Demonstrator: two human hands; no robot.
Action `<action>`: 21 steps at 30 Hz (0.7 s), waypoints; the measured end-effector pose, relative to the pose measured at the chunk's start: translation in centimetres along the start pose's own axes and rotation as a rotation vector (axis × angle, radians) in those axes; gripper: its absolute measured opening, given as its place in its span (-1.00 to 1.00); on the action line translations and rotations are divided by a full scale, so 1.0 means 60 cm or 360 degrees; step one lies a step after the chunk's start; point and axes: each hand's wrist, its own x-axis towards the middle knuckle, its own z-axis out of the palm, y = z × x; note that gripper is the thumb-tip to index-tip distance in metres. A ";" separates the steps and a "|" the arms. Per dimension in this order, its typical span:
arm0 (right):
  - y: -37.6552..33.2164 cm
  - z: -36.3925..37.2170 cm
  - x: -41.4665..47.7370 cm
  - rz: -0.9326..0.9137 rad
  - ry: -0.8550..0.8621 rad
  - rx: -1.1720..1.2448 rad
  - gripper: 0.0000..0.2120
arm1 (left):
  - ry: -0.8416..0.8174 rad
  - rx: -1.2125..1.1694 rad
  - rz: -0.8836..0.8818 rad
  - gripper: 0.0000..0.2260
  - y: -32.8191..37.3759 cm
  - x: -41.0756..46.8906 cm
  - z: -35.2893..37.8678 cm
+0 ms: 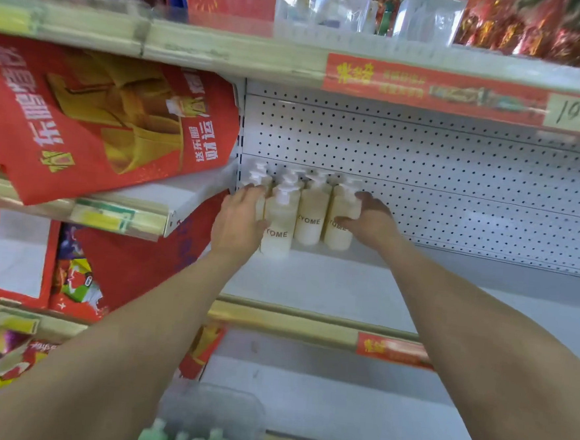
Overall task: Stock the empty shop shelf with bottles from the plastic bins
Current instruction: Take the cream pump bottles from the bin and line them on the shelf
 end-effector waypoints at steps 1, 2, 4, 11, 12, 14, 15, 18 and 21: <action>-0.016 -0.006 -0.019 -0.0094 0.0035 -0.0056 -0.24 | -0.0005 0.0049 0.0010 -0.47 0.003 -0.002 -0.019; -0.032 -0.013 -0.039 -0.0178 0.0072 -0.0111 -0.26 | -0.0016 0.0103 0.0027 -0.47 0.005 -0.003 -0.038; -0.062 -0.023 -0.077 -0.0315 0.0160 -0.0228 -0.28 | -0.0042 0.0229 0.0058 -0.48 0.007 -0.010 -0.074; -0.144 -0.032 -0.202 -0.0372 0.0158 -0.0324 -0.34 | -0.0038 0.0320 0.0046 -0.49 -0.001 -0.078 -0.170; -0.151 -0.029 -0.219 -0.0348 0.0137 -0.0307 -0.34 | -0.0056 0.0333 0.0039 -0.49 -0.005 -0.091 -0.179; -0.163 -0.022 -0.253 -0.0303 0.0096 -0.0279 -0.34 | -0.0099 0.0370 -0.0002 -0.50 -0.013 -0.116 -0.195; -0.168 -0.017 -0.269 -0.0289 0.0079 -0.0278 -0.35 | -0.0120 0.0389 -0.0028 -0.51 -0.018 -0.128 -0.201; -0.182 0.005 -0.315 -0.0267 0.0021 -0.0262 -0.35 | -0.0184 0.0431 -0.0083 -0.50 -0.038 -0.164 -0.218; -0.193 0.036 -0.352 -0.0231 -0.0064 -0.0212 -0.35 | -0.0243 0.0433 -0.0120 -0.49 -0.062 -0.202 -0.226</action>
